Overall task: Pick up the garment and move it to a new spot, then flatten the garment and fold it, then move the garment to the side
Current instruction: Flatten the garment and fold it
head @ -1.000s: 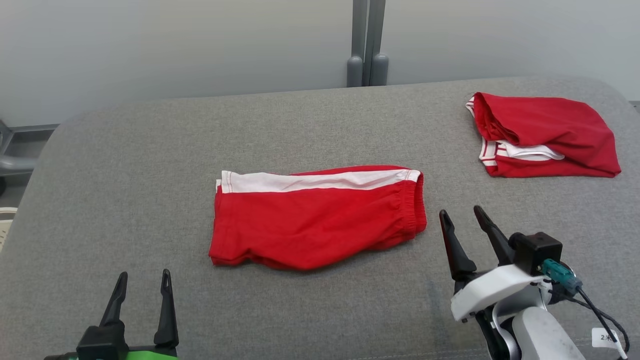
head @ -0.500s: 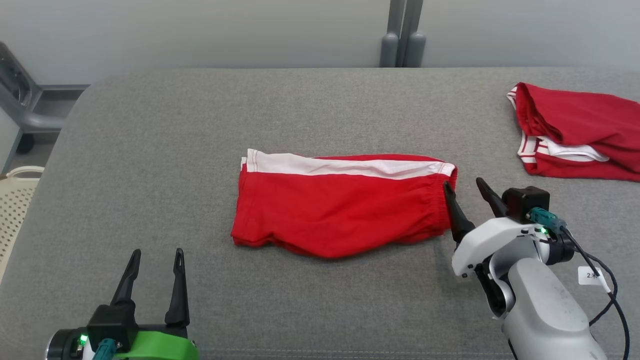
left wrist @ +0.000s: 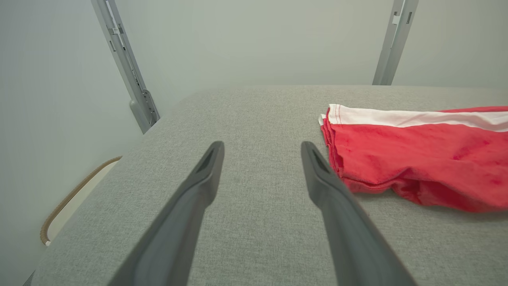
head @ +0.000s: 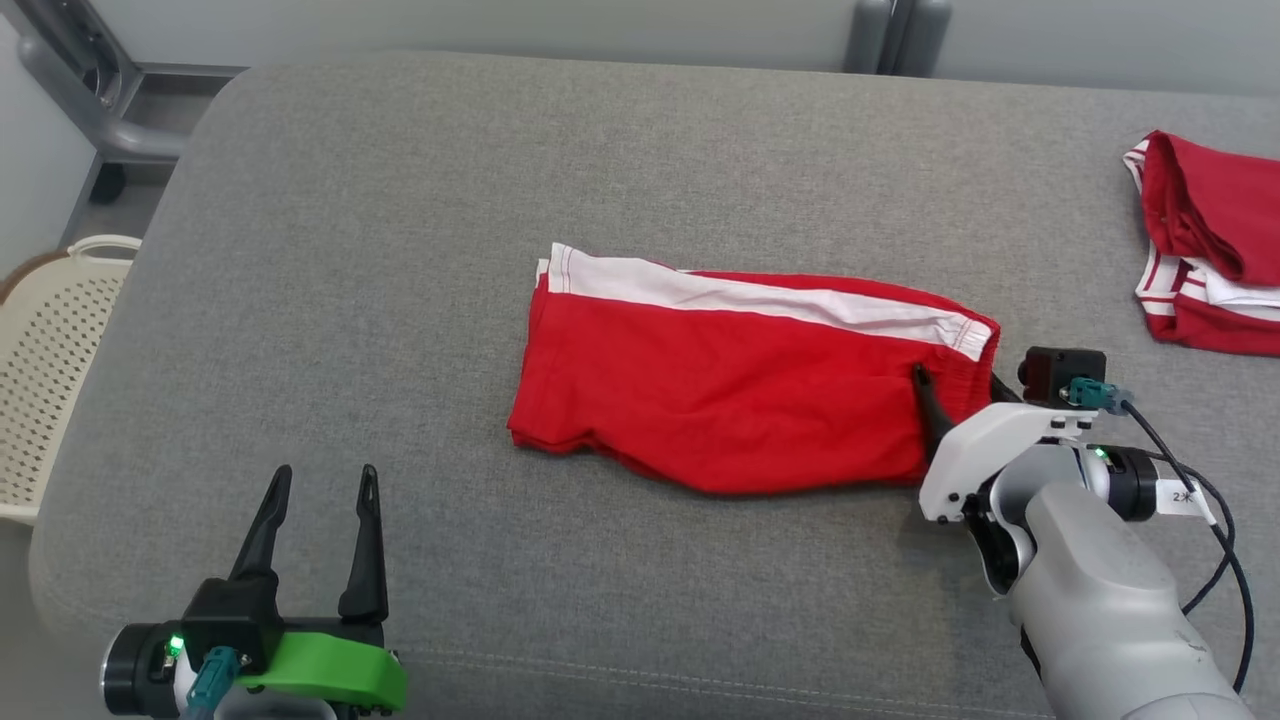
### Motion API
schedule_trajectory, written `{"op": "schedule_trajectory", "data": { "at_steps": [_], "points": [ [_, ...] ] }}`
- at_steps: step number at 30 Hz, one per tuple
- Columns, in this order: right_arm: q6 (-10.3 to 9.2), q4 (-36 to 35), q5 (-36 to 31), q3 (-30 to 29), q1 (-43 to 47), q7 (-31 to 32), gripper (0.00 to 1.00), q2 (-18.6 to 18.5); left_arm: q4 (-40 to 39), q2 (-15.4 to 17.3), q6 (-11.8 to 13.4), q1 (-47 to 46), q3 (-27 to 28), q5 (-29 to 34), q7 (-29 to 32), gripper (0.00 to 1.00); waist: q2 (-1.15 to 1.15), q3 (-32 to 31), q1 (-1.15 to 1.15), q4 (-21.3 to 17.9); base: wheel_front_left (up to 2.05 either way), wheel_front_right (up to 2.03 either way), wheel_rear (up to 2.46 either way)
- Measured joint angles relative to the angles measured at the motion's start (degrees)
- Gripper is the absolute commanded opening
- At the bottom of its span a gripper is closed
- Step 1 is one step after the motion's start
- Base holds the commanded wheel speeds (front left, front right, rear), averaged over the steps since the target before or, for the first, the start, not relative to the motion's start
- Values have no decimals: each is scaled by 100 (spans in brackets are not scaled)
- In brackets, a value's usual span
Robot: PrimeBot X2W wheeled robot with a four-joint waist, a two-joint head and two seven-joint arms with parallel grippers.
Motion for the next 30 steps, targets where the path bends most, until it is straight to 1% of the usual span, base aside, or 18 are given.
{"op": "schedule_trajectory", "data": {
  "at_steps": [2,4,9,10,11,12,13,14,19,23,26,30],
  "points": [
    [0,218,38,12,-104,75,100,4,14,-5,0,-9,-3,0,0,100,0,42,0,44,0,0,0],
    [0,287,47,16,-141,70,100,8,22,-10,0,-18,-7,0,0,100,0,57,0,61,0,0,0],
    [0,582,349,81,-322,85,100,23,51,-23,-2,-49,-7,1,0,100,0,61,0,112,0,0,0],
    [0,654,372,130,-341,133,91,21,62,-25,-3,-51,-7,1,0,100,0,54,0,118,0,0,0],
    [0,712,390,160,-357,146,59,23,71,-27,-8,-53,-10,2,0,100,0,46,0,125,0,0,0],
    [0,756,432,175,-377,152,40,23,78,-29,-9,-55,-10,3,0,100,0,41,0,133,0,0,0],
    [0,800,476,202,-392,182,9,22,85,-31,-13,-58,-10,7,0,100,0,35,0,141,0,0,0],
    [0,826,502,240,-404,197,0,22,88,-32,-23,-58,-5,8,0,100,0,30,0,147,0,0,0],
    [1,876,661,424,-431,141,0,43,110,-32,-23,-55,57,8,0,100,0,11,0,122,0,0,0],
    [1,768,903,642,-414,111,0,8,136,-31,-23,-38,84,14,0,100,0,-62,0,59,0,0,0],
    [1,598,1037,957,-310,170,0,-134,137,-34,-24,-25,65,20,0,100,0,-136,0,2,0,0,0],
    [1,255,1444,1258,-133,302,0,-470,145,-45,-24,41,60,21,0,100,0,-230,0,-108,0,0,0]
  ]
}}
